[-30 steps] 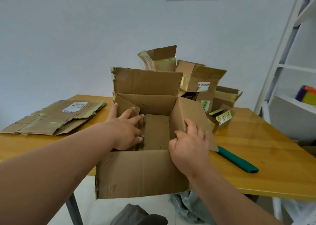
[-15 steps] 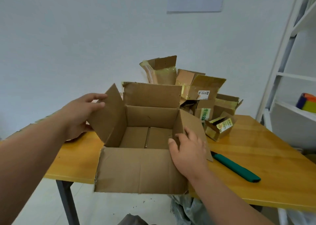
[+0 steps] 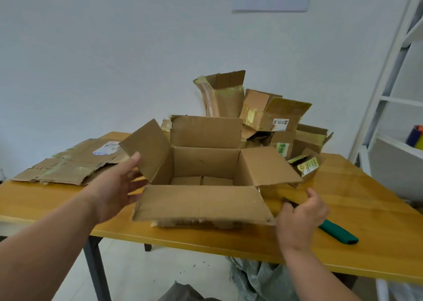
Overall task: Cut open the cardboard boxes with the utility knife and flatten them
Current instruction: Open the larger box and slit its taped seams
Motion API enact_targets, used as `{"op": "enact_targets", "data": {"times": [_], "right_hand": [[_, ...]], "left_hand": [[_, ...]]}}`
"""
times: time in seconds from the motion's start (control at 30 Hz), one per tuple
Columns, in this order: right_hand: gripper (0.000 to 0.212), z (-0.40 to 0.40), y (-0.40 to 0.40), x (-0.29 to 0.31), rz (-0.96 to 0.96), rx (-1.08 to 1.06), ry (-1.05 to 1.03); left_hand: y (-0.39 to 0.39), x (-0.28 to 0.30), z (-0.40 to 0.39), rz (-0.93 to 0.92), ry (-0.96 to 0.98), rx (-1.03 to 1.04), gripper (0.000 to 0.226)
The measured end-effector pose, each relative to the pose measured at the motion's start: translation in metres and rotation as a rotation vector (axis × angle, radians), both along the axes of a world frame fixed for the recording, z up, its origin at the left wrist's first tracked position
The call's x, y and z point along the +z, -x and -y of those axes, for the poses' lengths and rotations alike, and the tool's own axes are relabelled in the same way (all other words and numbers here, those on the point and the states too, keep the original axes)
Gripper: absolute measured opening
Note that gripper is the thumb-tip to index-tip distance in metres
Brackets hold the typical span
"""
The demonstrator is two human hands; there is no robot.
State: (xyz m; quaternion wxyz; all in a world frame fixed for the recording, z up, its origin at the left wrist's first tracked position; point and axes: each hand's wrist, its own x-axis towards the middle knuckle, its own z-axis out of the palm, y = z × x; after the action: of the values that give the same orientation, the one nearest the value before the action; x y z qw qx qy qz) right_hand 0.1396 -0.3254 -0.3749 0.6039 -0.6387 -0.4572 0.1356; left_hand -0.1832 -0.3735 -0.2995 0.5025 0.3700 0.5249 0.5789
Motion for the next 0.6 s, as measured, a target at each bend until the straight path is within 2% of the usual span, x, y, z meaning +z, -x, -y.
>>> {"op": "enact_targets", "data": {"times": [0.03,0.1,0.17,0.2,0.37,0.47,0.6], "right_hand": [[0.065,0.000,-0.001,-0.002,-0.024,0.080,0.068],[0.073,0.000,0.000,-0.004,0.061,0.384,0.171],[0.059,0.002,0.008,-0.004,0.234,0.676,0.320],[0.053,0.001,0.013,-0.006,0.270,0.749,0.360],[0.030,-0.001,0.028,0.008,0.174,0.772,0.238],[0.034,-0.002,0.034,0.027,0.163,0.738,0.139],[0.044,-0.006,0.044,0.054,0.057,0.716,-0.001]], "left_hand": [[-0.004,-0.004,-0.001,-0.092,0.045,-0.027,0.054],[-0.011,-0.007,-0.002,-0.143,0.122,-0.075,0.060],[-0.015,-0.006,-0.005,-0.094,0.169,-0.073,0.066],[-0.018,-0.005,-0.005,-0.072,0.176,-0.062,0.068],[-0.015,0.007,-0.004,-0.107,0.131,-0.077,0.072],[-0.006,0.015,-0.005,-0.175,0.045,-0.085,0.083],[-0.005,0.037,-0.007,-0.194,-0.081,-0.020,0.072]]}}
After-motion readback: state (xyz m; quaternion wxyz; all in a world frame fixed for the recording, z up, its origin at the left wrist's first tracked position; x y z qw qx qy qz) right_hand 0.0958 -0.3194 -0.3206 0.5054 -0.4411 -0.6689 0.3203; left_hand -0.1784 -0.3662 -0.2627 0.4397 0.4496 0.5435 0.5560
